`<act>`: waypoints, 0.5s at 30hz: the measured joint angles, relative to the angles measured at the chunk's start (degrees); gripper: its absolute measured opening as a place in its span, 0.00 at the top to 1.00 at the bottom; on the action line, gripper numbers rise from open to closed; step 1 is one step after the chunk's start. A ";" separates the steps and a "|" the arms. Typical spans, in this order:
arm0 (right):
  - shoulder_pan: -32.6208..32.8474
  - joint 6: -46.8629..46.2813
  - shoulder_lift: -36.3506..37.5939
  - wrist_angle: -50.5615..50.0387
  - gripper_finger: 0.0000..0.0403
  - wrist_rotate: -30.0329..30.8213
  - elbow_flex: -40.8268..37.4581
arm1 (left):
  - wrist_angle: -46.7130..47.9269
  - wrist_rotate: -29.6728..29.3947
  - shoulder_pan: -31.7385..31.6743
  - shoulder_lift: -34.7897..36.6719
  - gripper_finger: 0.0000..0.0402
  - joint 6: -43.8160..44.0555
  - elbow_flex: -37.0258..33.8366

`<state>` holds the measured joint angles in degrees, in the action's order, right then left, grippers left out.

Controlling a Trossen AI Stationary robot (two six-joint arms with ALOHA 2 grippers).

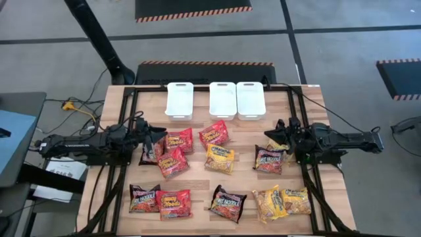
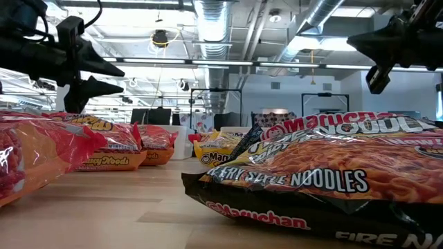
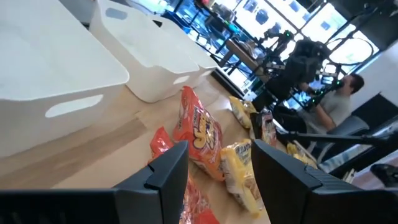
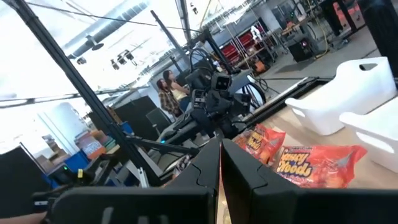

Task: Sort Maruchan noodles
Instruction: Put the black noodle pack into the right white bin

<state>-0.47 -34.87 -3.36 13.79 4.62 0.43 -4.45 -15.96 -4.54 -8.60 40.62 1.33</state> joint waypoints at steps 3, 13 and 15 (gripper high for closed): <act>-0.04 -0.12 -0.01 0.49 0.89 0.00 0.00 | -0.04 -0.06 0.00 0.00 0.59 0.79 0.06; -0.04 -0.22 -0.01 8.66 0.89 -0.02 0.02 | -0.07 -3.63 0.00 0.00 0.59 3.17 0.14; -0.04 -0.21 0.01 9.51 0.89 0.13 0.02 | -0.04 -3.61 0.00 0.00 0.59 3.20 0.14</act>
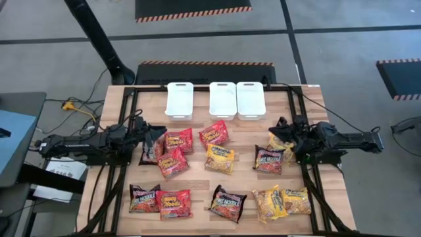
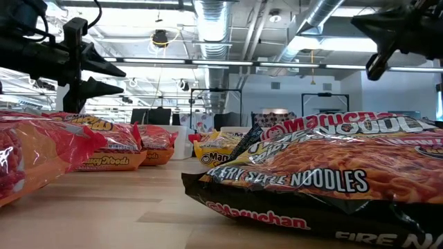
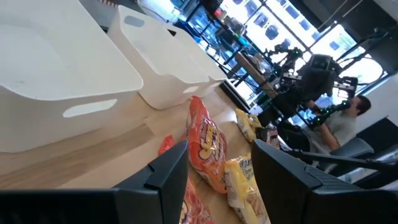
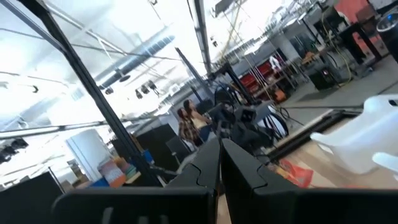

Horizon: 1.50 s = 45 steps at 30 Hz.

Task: Sort Maruchan noodles
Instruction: Put the black noodle pack into the right white bin

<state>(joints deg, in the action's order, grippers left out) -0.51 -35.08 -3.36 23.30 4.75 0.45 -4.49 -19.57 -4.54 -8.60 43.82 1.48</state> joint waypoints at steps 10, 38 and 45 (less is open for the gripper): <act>0.00 0.26 0.00 -0.29 0.82 1.34 0.19 | 0.25 0.02 0.00 0.00 0.59 0.21 0.02; 0.00 19.68 -8.48 -41.75 0.38 12.24 34.26 | 1.16 0.15 0.01 0.00 0.59 2.98 0.09; 0.00 12.73 -18.31 -58.65 0.38 12.05 41.25 | 1.16 0.13 0.00 0.00 0.59 2.58 0.09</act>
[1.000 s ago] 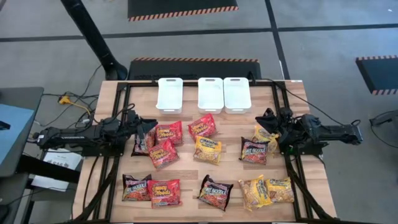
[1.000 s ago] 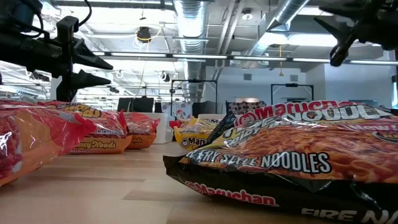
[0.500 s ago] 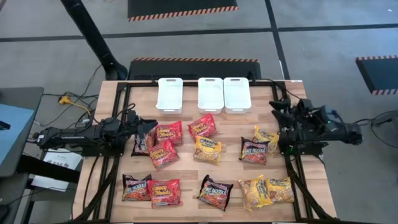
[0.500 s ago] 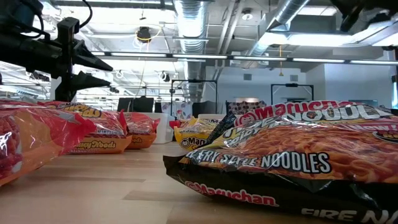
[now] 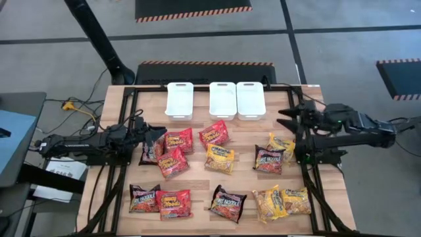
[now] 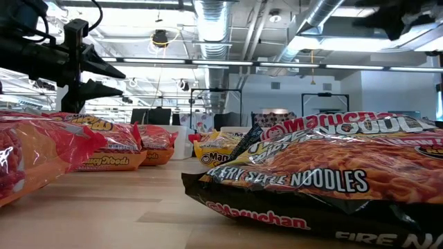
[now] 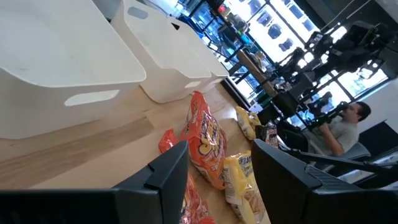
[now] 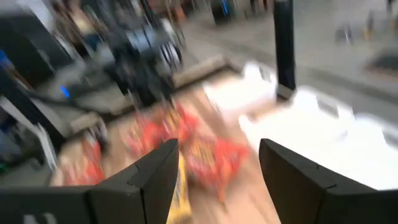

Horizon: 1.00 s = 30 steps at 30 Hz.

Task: Sort Maruchan noodles
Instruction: Put the black noodle pack into the right white bin

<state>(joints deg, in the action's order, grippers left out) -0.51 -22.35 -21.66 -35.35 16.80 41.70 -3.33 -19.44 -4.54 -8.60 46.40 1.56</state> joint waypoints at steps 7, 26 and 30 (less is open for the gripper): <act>0.00 -7.89 -8.45 -8.62 0.38 -5.71 1.72 | 0.02 0.02 0.02 0.00 0.59 -0.03 0.00; 0.02 -15.34 -27.31 -15.64 0.38 -17.01 1.76 | 2.27 1.36 0.02 0.00 0.59 0.78 0.00; 0.01 -14.96 -31.54 -15.70 0.38 -17.05 1.76 | 2.29 1.36 0.00 0.00 0.59 0.80 0.00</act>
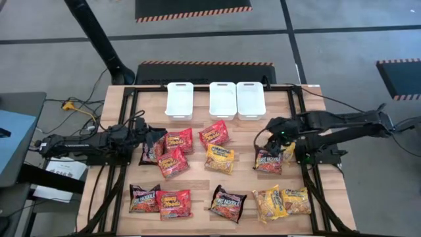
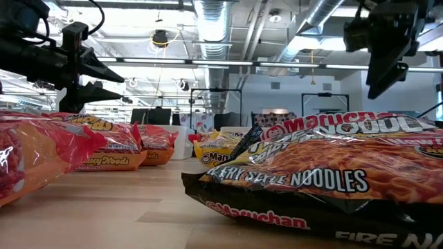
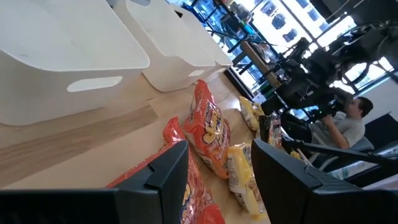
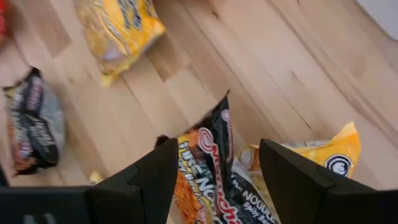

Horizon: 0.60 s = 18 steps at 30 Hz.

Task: Sort Maruchan noodles
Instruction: Put the black noodle pack into the right white bin

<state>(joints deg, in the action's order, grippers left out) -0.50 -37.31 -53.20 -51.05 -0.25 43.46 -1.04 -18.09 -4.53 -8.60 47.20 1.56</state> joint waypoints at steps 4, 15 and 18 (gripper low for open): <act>0.01 0.27 -3.86 -0.64 0.38 -0.07 0.00 | 0.00 0.00 0.00 0.00 0.59 0.00 0.00; 0.08 4.72 -11.07 -3.55 0.38 -5.88 0.00 | 0.02 0.02 0.01 0.00 0.59 0.00 0.00; 0.08 5.99 -12.73 -4.06 0.38 -5.88 0.00 | 0.02 0.02 0.02 0.00 0.59 0.00 0.00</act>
<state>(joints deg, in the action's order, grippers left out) -0.43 -31.32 -65.92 -55.11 -6.13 43.46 -1.02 -18.06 -4.52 -8.60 47.20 1.56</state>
